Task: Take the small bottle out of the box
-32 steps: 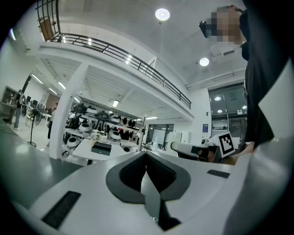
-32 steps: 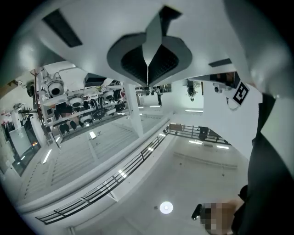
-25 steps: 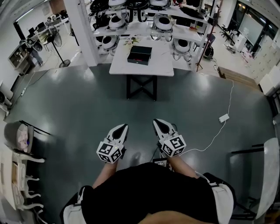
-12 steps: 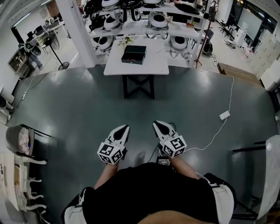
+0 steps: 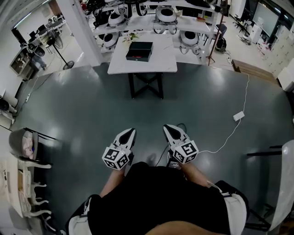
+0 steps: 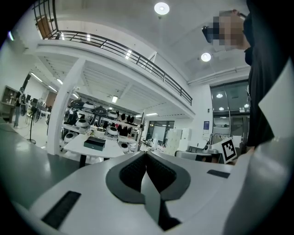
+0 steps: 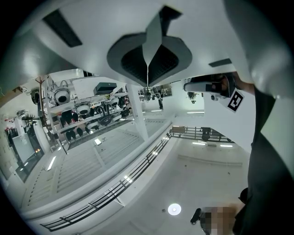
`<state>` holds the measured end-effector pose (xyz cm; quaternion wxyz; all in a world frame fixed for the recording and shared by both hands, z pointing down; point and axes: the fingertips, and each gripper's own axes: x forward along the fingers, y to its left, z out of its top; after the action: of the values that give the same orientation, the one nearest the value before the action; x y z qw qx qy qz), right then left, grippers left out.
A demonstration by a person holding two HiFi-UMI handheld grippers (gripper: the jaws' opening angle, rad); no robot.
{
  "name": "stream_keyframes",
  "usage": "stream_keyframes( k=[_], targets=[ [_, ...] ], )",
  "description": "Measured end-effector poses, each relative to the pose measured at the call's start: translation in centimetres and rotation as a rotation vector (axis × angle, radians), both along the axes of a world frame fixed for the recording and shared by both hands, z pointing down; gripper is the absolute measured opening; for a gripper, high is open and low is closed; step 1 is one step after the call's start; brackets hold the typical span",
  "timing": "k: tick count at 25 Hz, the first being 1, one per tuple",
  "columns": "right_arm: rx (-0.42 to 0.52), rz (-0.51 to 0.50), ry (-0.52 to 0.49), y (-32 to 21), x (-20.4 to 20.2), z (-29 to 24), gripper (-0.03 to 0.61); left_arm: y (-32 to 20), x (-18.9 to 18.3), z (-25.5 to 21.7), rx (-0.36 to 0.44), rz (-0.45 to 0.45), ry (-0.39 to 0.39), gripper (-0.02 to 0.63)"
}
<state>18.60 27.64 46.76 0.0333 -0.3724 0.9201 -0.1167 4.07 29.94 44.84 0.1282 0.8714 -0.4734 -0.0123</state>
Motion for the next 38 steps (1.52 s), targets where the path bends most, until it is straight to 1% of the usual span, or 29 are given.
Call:
stream_keyframes(
  k=[5,10,14,18,21,23,25,28,34,38],
  targets=[
    [-0.010,0.009,-0.009,-0.7,0.5,0.6,0.034,-0.1,0.1,0.3,-0.011,0.002,-0.008,0.015],
    [-0.024,0.007,-0.008,-0.7,-0.3,1.5,0.034,0.5,-1.2,1.1,-0.057,-0.009,0.023,0.015],
    [-0.026,0.025,-0.003,-0.6,0.4,2.4,0.034,0.1,-1.4,2.0,-0.053,-0.016,0.020,0.015],
    [-0.018,0.026,0.023,-1.9,0.7,2.7,0.034,-2.2,-2.0,2.5,-0.037,-0.030,0.021,0.015],
    [-0.010,0.028,0.043,-4.2,0.9,2.6,0.034,-4.5,-2.5,3.0,-0.027,-0.045,0.042,0.015],
    [0.018,0.027,0.050,-6.2,0.8,1.9,0.034,-6.4,-2.8,3.4,-0.026,-0.052,0.057,0.015],
    [0.044,0.021,0.062,-8.4,0.7,1.3,0.034,-8.5,-3.1,3.7,-0.022,-0.061,0.072,0.015],
    [0.060,0.020,0.086,-12.3,0.7,0.6,0.034,-12.1,-3.3,3.2,-0.001,-0.072,0.097,0.015],
    [0.096,0.020,0.093,-19.4,-0.9,-1.6,0.034,-18.7,-4.7,2.1,0.026,-0.060,0.095,0.015],
    [0.100,0.021,0.097,-23.2,-2.2,-2.0,0.034,-22.5,-5.9,1.7,0.042,-0.058,0.102,0.015]
  ],
)
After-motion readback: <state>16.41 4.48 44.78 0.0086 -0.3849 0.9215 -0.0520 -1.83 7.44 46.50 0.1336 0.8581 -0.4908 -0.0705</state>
